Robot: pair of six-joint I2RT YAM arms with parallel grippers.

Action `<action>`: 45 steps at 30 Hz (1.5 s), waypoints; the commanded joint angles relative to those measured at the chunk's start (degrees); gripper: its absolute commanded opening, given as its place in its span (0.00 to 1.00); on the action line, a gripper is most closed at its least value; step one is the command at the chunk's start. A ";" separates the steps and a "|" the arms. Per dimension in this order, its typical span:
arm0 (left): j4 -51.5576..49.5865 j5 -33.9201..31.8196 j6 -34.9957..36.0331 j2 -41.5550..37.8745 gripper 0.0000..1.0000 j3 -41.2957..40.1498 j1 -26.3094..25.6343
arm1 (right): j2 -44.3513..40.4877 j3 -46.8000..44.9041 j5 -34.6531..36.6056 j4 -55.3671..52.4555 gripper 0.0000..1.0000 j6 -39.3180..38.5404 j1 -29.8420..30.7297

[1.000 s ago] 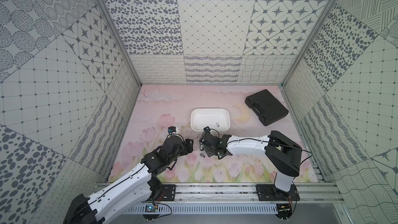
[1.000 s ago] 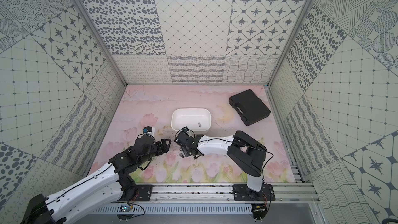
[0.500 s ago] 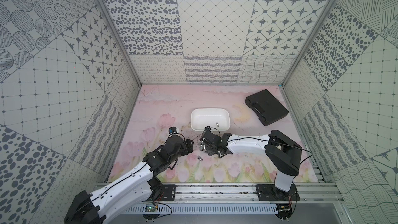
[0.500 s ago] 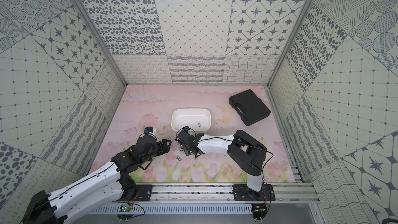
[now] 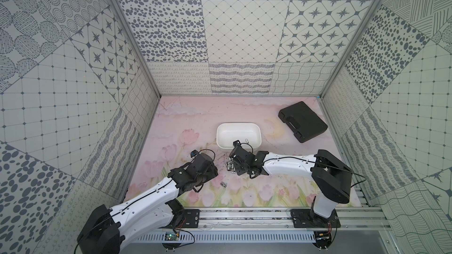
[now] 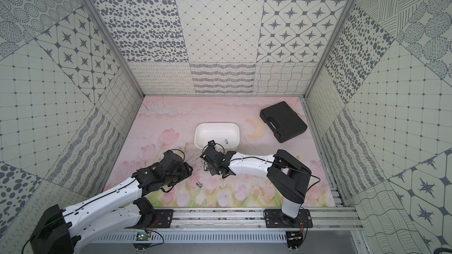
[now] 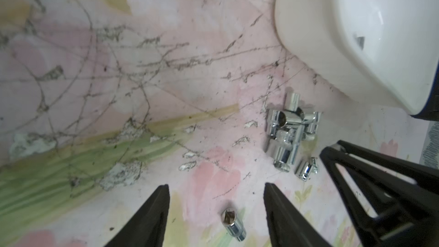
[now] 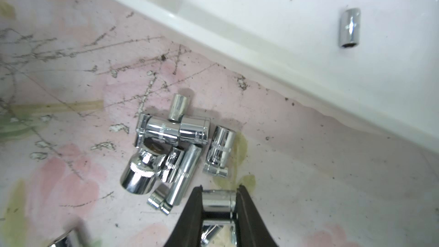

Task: Put the socket on the desktop into the storage box
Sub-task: Pick up the socket head from the center of the board, then place the socket head in the storage box.

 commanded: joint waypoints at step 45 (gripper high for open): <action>-4.61 11.42 -29.37 13.43 0.36 -0.54 -12.05 | 15.72 19.57 -7.09 -0.66 0.44 -6.30 -21.37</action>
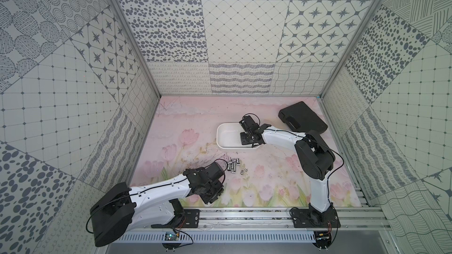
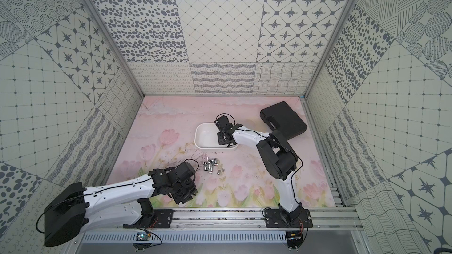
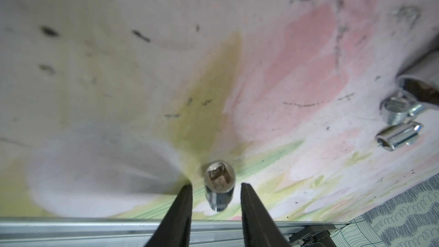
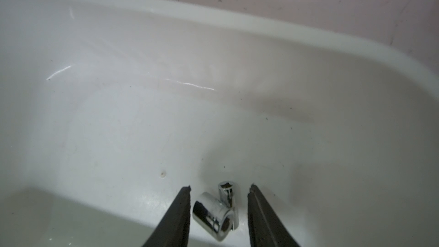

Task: Put the socket on the desktop into the storage box
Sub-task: Place the socket head in the storage box, then pick up the socket head from the center of the board.

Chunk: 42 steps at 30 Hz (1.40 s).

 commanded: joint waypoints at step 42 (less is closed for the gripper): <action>-11.72 -12.51 1.30 8.56 0.22 3.02 -0.19 | -48.51 -37.49 10.28 8.62 0.47 -3.28 11.15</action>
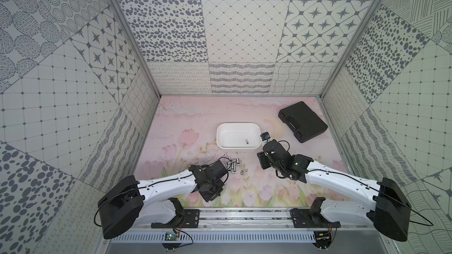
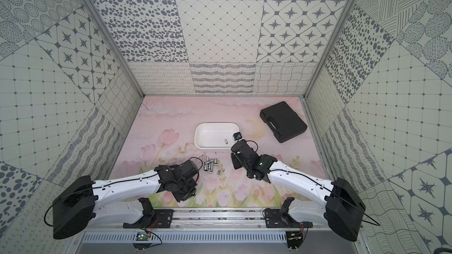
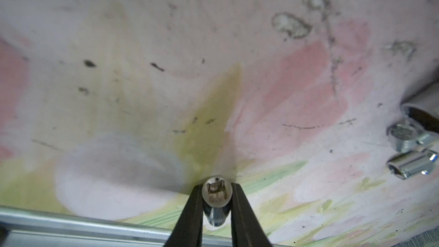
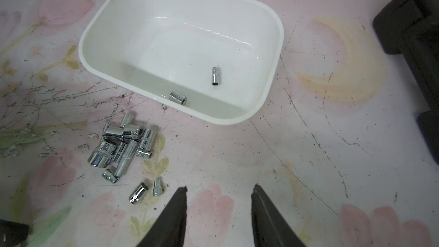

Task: Put the socket on the desktop into the storage box
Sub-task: Pick up the socket head from the center of the board, then place the socket head in the storage box.

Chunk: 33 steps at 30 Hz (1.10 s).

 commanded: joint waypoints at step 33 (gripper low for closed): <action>4.70 -25.39 67.71 16.39 0.00 38.53 0.76 | -9.78 -4.47 -3.36 5.27 0.48 3.88 0.87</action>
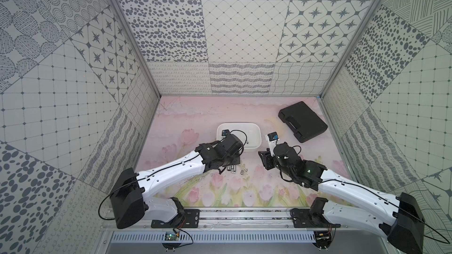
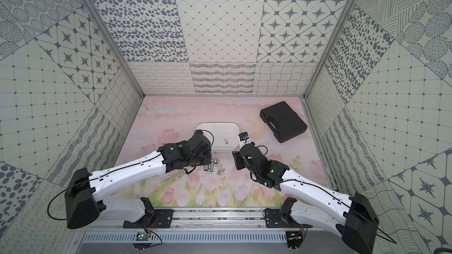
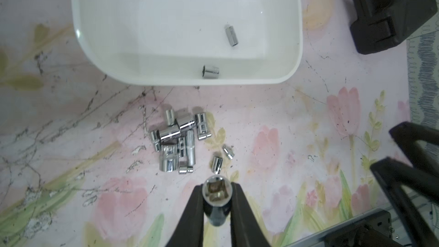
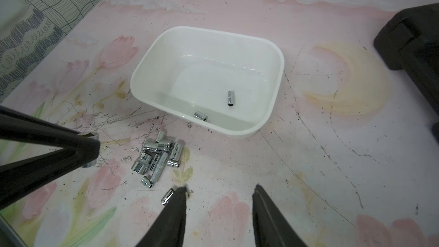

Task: Put the socket on the desktop into the storage box
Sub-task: Place the socket head in the storage box.

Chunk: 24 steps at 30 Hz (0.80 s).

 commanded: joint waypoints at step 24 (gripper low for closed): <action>10.65 1.21 16.90 35.74 0.10 22.86 11.42 | -4.90 -2.89 10.60 0.15 0.47 4.40 0.34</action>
